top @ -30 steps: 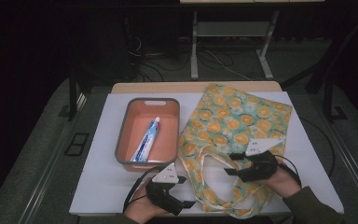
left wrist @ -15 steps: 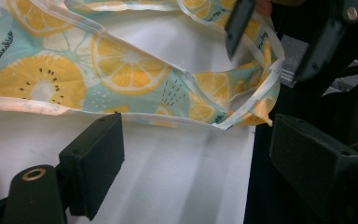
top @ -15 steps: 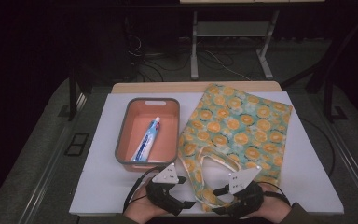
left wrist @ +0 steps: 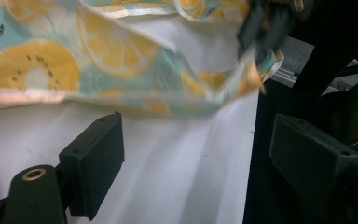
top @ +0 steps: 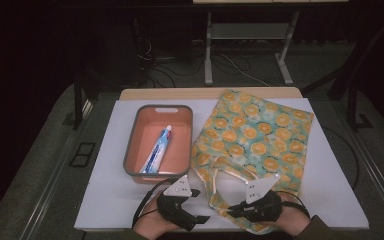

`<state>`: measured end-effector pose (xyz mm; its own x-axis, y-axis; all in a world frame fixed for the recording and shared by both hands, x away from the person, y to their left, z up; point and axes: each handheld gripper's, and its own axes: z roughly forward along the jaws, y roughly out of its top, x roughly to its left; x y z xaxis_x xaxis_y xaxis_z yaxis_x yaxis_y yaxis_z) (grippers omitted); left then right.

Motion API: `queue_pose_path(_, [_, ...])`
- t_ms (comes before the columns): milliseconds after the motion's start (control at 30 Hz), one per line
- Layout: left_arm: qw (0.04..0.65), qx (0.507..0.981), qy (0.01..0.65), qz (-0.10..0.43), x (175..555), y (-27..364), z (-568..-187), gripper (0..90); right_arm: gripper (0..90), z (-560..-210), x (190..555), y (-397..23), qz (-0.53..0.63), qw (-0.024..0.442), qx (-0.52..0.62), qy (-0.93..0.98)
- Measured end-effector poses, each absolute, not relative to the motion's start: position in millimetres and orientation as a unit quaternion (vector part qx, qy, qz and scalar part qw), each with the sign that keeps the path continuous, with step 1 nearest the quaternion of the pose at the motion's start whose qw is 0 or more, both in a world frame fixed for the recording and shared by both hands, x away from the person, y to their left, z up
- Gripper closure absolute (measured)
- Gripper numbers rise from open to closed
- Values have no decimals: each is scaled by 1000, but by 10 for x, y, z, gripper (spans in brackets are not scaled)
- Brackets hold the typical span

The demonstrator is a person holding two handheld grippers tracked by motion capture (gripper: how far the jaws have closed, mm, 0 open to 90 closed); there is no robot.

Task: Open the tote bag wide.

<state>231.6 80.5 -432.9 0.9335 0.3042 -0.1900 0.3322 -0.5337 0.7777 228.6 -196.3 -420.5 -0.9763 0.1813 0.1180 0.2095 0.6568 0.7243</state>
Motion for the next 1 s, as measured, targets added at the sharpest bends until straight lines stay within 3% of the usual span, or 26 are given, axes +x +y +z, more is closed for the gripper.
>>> queue_pose_path(333, [446, 876, 181, -16, 2320, 800, -4334, 161, 881, -3833, 2809, -2461, -451, -94, -213, -862])
queue_pose_path(600, [446, 876, 182, -18, 2322, 795, -4342, 161, 882, -3831, 3386, -2976, -444, -161, -324, -819])
queue_pose_path(867, [447, 876, 182, -19, 2324, 796, -4344, 161, 882, -4010, 3735, -3276, -422, -173, -400, -795])
queue_pose_path(1000, [447, 876, 182, -19, 2323, 798, -4343, 161, 881, -4273, 3915, -3389, -383, -168, -443, -793])
